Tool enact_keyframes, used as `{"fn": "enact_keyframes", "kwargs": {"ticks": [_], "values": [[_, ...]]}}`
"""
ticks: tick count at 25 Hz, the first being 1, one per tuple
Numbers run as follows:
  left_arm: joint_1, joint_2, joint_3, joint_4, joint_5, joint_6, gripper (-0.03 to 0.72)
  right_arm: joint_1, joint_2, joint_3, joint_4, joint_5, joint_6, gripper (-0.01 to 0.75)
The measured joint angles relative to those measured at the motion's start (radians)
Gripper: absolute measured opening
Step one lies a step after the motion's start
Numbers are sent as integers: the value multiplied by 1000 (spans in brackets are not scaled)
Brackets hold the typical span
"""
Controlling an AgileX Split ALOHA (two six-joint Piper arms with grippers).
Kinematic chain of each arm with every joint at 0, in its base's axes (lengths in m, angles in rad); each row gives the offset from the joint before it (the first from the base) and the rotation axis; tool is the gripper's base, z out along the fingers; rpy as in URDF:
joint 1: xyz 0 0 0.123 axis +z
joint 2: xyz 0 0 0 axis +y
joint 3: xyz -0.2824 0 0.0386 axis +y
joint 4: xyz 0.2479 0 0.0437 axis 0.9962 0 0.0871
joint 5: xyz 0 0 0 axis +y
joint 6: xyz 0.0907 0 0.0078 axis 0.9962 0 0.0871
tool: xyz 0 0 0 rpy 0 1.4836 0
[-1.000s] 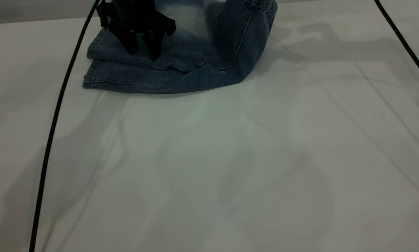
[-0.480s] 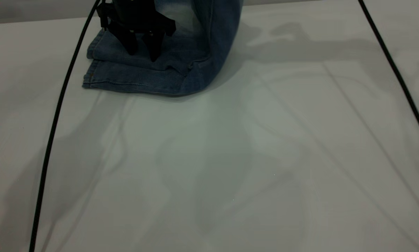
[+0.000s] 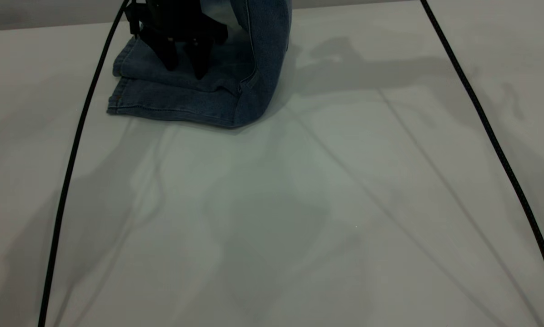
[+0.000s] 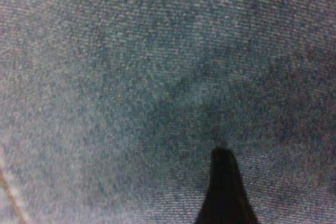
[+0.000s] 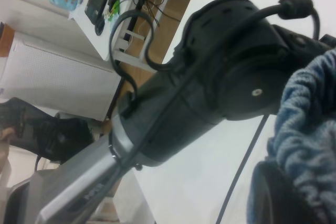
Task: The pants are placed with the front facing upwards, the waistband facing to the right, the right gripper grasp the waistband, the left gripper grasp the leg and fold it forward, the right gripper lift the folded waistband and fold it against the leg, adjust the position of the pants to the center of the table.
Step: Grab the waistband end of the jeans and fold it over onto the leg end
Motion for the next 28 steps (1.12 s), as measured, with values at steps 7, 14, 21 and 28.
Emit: {"fn": "enact_keyframes", "kwargs": {"ticks": [7,14,21,28], "values": [[0,-119,0,65,-6,0,452,0,0,0,2,1,0,45],[1,-233,-1,184,-9,-8,452,0,0,0,1,0,1,45],[20,-361,-2,329,-13,-91,452,0,0,0,0,-2,1,45],[21,-518,-2,300,-12,-114,452,9,1,2,1,-5,-4,45]]}}
